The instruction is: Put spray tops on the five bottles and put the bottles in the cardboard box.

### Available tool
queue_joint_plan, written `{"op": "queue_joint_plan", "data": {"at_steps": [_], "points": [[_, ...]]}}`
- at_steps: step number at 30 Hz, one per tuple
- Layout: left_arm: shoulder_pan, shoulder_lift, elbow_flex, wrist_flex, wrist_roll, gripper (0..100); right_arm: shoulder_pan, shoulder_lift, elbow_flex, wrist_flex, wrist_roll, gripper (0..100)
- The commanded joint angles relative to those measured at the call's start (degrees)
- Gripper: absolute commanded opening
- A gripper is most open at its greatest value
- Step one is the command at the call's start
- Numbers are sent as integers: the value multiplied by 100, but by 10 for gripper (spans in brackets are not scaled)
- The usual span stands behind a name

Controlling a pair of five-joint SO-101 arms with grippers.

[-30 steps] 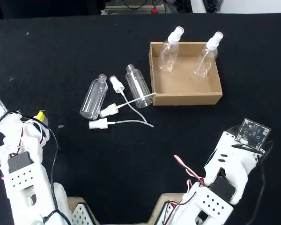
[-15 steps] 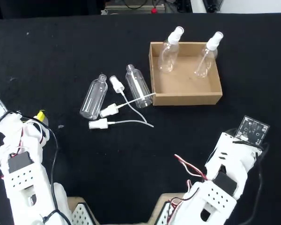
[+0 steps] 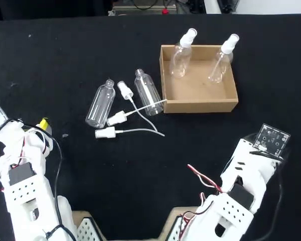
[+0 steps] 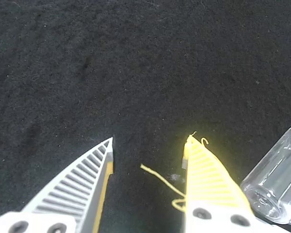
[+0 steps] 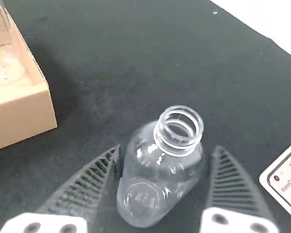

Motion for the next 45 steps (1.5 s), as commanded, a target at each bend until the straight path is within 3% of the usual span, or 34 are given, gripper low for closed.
{"op": "queue_joint_plan", "data": {"at_steps": [1, 6, 10, 14, 17, 22, 27, 30, 34, 36, 41, 45], "points": [[13, -62, -84, -114, -9, 227, -35, 57, -4, -167, 53, 134], [13, -62, -84, -114, -9, 227, 0, 57, -655, 211, 53, 106], [171, -62, -136, -79, -18, 227, -246, 75, -2273, 2092, 9, 105], [259, -53, -409, -9, -387, 227, -1020, 110, -4004, 4211, 9, 103], [409, 18, -998, 571, -730, 227, -1802, 110, -4804, 5037, 35, 103], [1534, 589, -2123, 1943, -835, 227, -2875, 119, -4875, 5099, 44, 103], [2563, 1925, -2747, 2233, -774, 227, -3042, 119, -4532, 4738, 53, 103], [2976, 2470, -3029, 2576, 53, 232, -3042, 119, -4286, 4686, 53, 103], [3292, 2980, -3116, 2637, 2127, 233, -3051, 110, -4084, 4686, 53, 104], [3380, 3226, -3125, 2637, 2804, 238, -3051, 110, -4022, 4686, 53, 105], [3855, 3912, -3143, 2576, 3305, 315, -3059, 110, -3969, 4686, 53, 105], [3934, 4431, -3143, 2040, 3675, 317, -3059, 110, -3969, 4686, 53, 105]]}}
